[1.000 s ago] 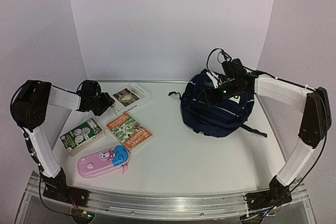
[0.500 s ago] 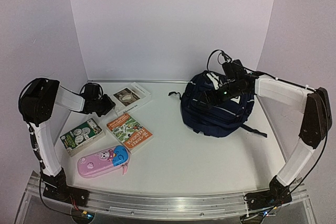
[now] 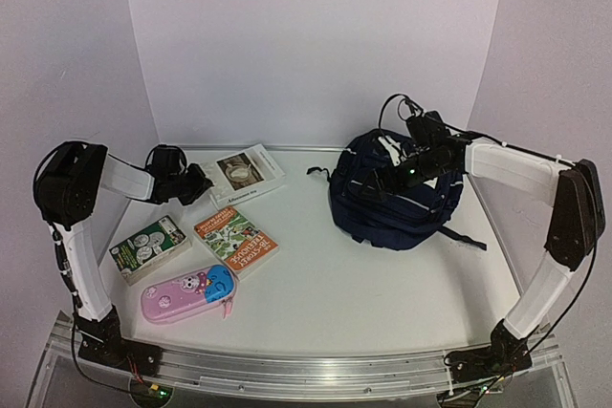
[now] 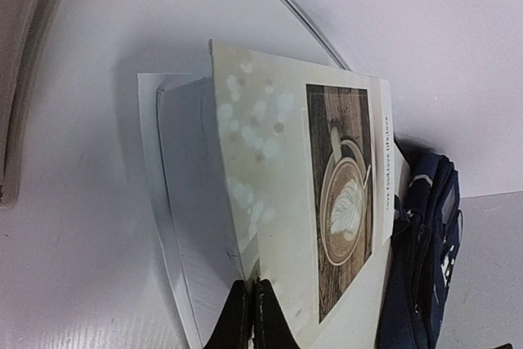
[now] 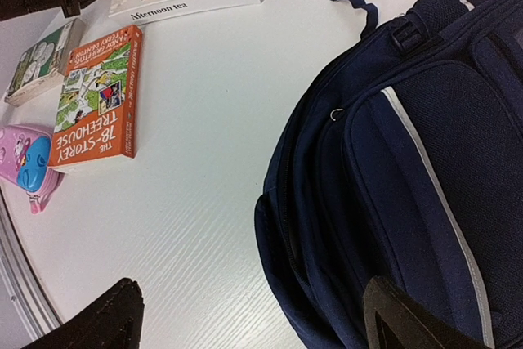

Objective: Pack the student bag
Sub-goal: Pick up the book from the center of the board.

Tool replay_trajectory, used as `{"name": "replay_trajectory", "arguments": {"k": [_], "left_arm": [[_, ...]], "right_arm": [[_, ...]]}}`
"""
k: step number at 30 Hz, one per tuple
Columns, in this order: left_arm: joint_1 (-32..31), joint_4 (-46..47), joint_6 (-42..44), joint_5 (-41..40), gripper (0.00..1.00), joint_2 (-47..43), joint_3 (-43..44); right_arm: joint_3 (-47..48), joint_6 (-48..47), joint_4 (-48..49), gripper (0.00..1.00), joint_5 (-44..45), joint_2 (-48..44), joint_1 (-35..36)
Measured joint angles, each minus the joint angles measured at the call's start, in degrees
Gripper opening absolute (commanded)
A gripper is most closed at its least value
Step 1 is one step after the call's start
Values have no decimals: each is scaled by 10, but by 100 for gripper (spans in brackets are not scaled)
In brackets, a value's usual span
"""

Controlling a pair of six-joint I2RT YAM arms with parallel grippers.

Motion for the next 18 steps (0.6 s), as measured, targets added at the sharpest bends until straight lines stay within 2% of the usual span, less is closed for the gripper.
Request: {"name": "replay_trajectory", "arguments": {"k": [10,18], "left_arm": [[-18,8,-8,78,0,-43,22],[-56,22,-9,155,0,-79,22]], "right_arm": [[5,38,-2,98,-65,0,-51],[5,71,-2,98,-110,-4,-60]]}}
